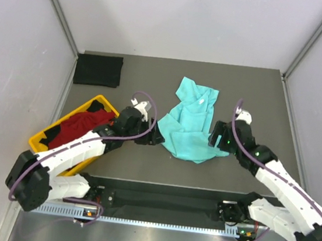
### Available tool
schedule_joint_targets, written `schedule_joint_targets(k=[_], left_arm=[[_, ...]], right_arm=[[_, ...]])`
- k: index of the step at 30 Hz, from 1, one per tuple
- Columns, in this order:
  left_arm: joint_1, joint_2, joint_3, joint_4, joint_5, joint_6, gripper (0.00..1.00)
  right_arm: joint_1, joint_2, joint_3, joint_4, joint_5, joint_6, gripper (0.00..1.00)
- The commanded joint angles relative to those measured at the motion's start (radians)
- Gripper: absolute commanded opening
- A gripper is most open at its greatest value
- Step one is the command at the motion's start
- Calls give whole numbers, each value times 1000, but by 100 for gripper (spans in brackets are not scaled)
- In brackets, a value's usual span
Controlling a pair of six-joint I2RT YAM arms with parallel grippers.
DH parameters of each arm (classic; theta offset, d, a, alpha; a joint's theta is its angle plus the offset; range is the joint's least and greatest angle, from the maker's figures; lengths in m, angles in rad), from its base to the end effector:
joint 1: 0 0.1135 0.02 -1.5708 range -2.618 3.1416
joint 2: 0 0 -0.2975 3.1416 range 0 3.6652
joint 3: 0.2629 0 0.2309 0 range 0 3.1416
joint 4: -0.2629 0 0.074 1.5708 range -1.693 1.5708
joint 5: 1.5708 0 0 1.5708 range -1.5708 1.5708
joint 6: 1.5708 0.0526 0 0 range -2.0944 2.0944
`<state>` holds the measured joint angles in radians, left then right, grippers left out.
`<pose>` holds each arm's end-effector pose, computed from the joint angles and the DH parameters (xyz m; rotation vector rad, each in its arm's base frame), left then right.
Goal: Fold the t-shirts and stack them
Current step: Flatten the tshirt out
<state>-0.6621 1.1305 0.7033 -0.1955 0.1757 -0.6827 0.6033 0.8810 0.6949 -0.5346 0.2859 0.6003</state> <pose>0.1704 -0.1445 0.2715 0.0818 2.3453 -0.9107 0.1356 0.0754 0.2786 0.1445 2.2709 0.3125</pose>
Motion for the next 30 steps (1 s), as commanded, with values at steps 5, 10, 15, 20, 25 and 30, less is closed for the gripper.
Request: schedule_joint_targets(k=[5, 10, 15, 20, 25, 30], left_arm=[[5, 193, 94, -77, -123, 14, 68], [19, 347, 215, -130, -197, 26, 68], [48, 417, 243, -104, -51, -21, 63], [45, 390, 174, 96, 134, -34, 62], [45, 497, 280, -96, -13, 8, 62], [45, 519, 304, -153, -74, 28, 62]], right_arm=[[-253, 187, 140, 125, -266, -174, 69], [-399, 399, 228, 246, -310, -227, 68], [-413, 649, 412, 242, -353, -214, 58], [-413, 736, 414, 421, -534, -215, 57], [-413, 868, 499, 419, -565, -281, 53], [-413, 956, 558, 409, -521, -290, 51]])
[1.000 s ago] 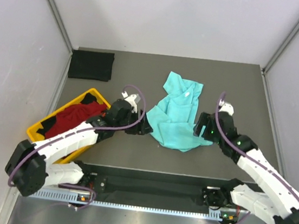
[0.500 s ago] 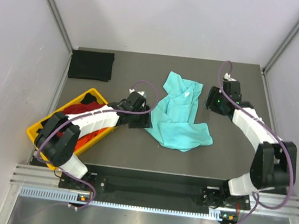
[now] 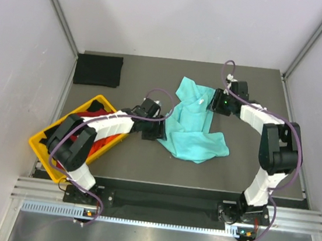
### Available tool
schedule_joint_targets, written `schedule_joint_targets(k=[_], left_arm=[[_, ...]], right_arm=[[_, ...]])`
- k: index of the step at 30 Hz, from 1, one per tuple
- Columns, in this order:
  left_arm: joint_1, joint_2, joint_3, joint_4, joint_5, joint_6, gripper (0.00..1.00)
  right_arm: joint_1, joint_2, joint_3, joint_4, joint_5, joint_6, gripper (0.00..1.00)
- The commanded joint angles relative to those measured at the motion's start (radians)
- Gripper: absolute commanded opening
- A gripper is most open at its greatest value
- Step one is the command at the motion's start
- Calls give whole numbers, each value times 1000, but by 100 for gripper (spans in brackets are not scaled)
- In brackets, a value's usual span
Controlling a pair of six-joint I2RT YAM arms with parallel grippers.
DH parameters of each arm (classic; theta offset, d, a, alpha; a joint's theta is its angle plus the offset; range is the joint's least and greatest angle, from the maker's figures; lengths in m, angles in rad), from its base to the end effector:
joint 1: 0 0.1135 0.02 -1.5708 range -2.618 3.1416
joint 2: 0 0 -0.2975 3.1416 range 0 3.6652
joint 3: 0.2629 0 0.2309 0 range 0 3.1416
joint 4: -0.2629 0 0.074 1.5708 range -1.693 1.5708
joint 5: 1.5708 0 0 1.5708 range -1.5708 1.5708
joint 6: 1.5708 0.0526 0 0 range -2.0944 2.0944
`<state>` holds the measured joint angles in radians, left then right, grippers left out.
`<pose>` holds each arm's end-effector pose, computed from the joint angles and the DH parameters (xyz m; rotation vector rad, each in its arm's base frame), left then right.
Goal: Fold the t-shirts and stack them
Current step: Flatten the tshirt out
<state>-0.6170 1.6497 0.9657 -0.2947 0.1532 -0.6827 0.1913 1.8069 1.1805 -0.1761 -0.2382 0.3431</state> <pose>0.2600 -0.1943 0.2112 -0.0253 2.6848 -0.6594 0.3828 0.0868 0.2307 0.0665 2.4098 0.5349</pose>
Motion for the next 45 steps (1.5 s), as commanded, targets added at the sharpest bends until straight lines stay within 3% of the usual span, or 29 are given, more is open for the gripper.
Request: schedule_joint_targets(k=[1, 7, 10, 17, 23, 32, 34, 37, 40, 41, 43, 45], left_arm=[[0, -7, 41, -37, -12, 44, 62], [-4, -45, 22, 147, 202, 9, 62], [-20, -15, 56, 149, 238, 3, 63], [-47, 113, 148, 117, 223, 37, 68], [-50, 192, 246, -1, 174, 83, 62], [-52, 176, 271, -136, -15, 97, 65], [-53, 182, 265, -110, 18, 109, 64], [-52, 190, 255, -32, 127, 103, 58], [-53, 208, 266, 14, 186, 89, 20], [-53, 209, 299, 6, 198, 94, 0], [-52, 214, 364, -98, 163, 133, 0], [-49, 214, 520, -225, 50, 167, 0]], right_arm=[[-1, 41, 82, 56, 5, -33, 50], [-7, 120, 177, 43, 5, -41, 49], [-26, 143, 218, 26, 54, -24, 48], [-46, 183, 270, 12, 46, -12, 52], [-55, 258, 286, 76, 14, 14, 50], [-56, 321, 337, 121, 54, -4, 45], [-55, 333, 337, 151, 54, 0, 43], [-55, 356, 366, 155, 47, 5, 38], [-59, 365, 402, 109, 51, 4, 22], [-64, 347, 410, 98, 50, 7, 18], [-72, 319, 445, 43, 56, 1, 0], [-85, 270, 488, -69, 109, -3, 0]])
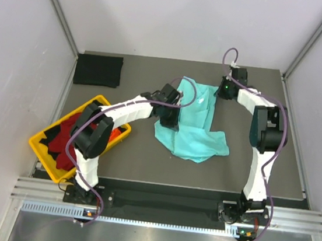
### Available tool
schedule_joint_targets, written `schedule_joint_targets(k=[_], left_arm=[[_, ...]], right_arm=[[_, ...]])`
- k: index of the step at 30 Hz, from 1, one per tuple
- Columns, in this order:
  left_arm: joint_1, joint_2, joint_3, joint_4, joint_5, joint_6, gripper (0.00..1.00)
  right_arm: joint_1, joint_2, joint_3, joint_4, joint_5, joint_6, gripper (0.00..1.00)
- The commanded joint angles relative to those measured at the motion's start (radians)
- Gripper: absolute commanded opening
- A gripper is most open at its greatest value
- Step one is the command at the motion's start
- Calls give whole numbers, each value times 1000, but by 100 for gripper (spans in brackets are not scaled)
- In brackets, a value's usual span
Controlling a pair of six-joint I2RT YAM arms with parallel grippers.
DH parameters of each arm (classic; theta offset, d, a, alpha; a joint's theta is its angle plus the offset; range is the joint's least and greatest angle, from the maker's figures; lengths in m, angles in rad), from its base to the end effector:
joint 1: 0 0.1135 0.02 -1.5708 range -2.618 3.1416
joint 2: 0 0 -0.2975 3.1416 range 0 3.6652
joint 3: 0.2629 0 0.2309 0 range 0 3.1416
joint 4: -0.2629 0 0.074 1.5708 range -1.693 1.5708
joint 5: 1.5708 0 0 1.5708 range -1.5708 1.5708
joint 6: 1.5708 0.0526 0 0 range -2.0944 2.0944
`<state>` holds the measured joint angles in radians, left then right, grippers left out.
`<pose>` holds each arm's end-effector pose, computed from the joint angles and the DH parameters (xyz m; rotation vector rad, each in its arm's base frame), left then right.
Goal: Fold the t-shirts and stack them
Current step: Flatten the tshirt out
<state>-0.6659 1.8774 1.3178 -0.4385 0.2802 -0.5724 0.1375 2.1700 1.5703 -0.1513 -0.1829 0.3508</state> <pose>0.3041 -0.2574 0.2249 0.2407 2.7207 -0.7797 0.4916 0.0777 0.1971 0.1570 2.3457 0.4558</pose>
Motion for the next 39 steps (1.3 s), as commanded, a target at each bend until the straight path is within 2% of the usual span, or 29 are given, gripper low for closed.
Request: schedule_joint_targets(k=[1, 2, 4, 5, 7, 12, 17, 20, 24, 27, 29, 32, 34, 36, 39], left_arm=[[5, -14, 232, -208, -216, 81, 0], [9, -18, 353, -260, -270, 97, 0], [17, -49, 453, -348, -483, 129, 0], [17, -64, 525, -354, -540, 135, 0], [17, -130, 576, -332, -683, 157, 0], [22, -250, 621, -247, -843, 198, 0], [25, -395, 512, -32, -923, 217, 0], [41, -437, 455, 32, -883, 209, 0], [51, -461, 439, -54, -785, 134, 0], [52, -532, 277, -17, -670, 123, 0], [55, -544, 219, -12, -592, 102, 0], [98, -496, 164, -17, -491, 91, 0], [169, -413, 176, -20, -397, 71, 0], [254, -326, 198, 6, -235, 26, 0], [342, -203, 268, 44, -136, -13, 0]], right_arm=[[-38, -111, 141, -134, 86, -9, 0], [-55, -136, 155, -171, 100, 6, 0], [-68, -232, 174, -264, 153, 19, 0], [-76, -310, 172, -292, 172, 22, 0], [-79, -390, 160, -370, 225, 11, 0], [-84, -685, 103, -565, 295, -9, 0], [-85, -987, -10, -671, 306, 22, 0], [-85, -1100, -90, -701, 258, 34, 0], [-85, -1202, -188, -755, 246, 50, 0], [-85, -1282, -263, -771, 211, 66, 0], [-85, -1326, -308, -762, 188, 86, 0], [-84, -1354, -412, -713, 161, 100, 0], [-85, -1349, -493, -677, 145, 114, 0], [-84, -1322, -558, -621, 113, 125, 0], [-87, -1250, -598, -551, 111, 125, 0]])
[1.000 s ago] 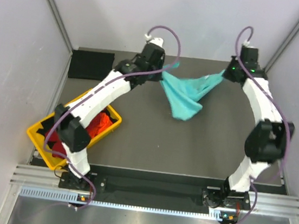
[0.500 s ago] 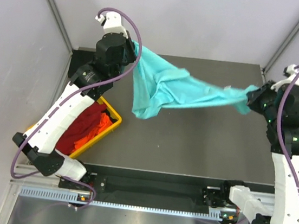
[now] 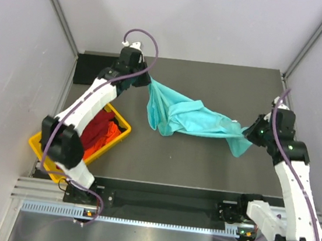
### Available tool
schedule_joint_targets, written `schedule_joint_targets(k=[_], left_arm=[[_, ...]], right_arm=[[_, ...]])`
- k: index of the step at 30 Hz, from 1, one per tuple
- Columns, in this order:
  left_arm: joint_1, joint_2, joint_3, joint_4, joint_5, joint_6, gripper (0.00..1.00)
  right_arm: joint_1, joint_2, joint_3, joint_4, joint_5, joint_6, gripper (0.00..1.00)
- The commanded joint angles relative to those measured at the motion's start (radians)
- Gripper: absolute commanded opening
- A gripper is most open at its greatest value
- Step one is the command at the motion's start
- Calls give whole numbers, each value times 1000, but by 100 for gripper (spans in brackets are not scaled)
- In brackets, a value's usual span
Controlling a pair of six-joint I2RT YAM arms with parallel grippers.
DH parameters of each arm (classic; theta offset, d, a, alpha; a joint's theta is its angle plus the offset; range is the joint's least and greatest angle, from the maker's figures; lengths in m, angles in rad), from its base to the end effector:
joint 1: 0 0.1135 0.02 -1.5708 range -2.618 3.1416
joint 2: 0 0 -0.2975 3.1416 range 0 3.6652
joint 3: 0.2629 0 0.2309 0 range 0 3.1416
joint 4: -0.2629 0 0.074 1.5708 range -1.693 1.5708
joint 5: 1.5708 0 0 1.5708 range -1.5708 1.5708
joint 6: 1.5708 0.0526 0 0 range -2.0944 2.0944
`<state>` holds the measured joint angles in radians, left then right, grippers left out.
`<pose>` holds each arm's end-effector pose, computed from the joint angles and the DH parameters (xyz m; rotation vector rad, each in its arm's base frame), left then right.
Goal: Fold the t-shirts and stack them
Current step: Flatten the tshirt out
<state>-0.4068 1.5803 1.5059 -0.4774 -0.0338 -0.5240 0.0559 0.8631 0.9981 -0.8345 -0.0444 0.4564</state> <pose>0.3290 -0.1398 0.3879 -0.1472 2.1607 -0.5103 0.1359 0.0099 0.3476 0.4323 2.2486 0.3192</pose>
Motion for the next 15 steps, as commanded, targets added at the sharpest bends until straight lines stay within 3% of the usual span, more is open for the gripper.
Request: schedule_joint_targets(k=[1, 6, 12, 15], left_arm=[[101, 130, 112, 80, 192, -68, 0], [157, 292, 293, 37, 287, -68, 0], [154, 302, 206, 23, 394, -25, 0], [140, 276, 206, -75, 367, 8, 0]], right_arm=[[-4, 110, -20, 143, -20, 15, 0], [-4, 206, 72, 159, 30, -22, 0], [-4, 191, 28, 107, 12, -64, 0], [-4, 110, -9, 94, 0, -50, 0]])
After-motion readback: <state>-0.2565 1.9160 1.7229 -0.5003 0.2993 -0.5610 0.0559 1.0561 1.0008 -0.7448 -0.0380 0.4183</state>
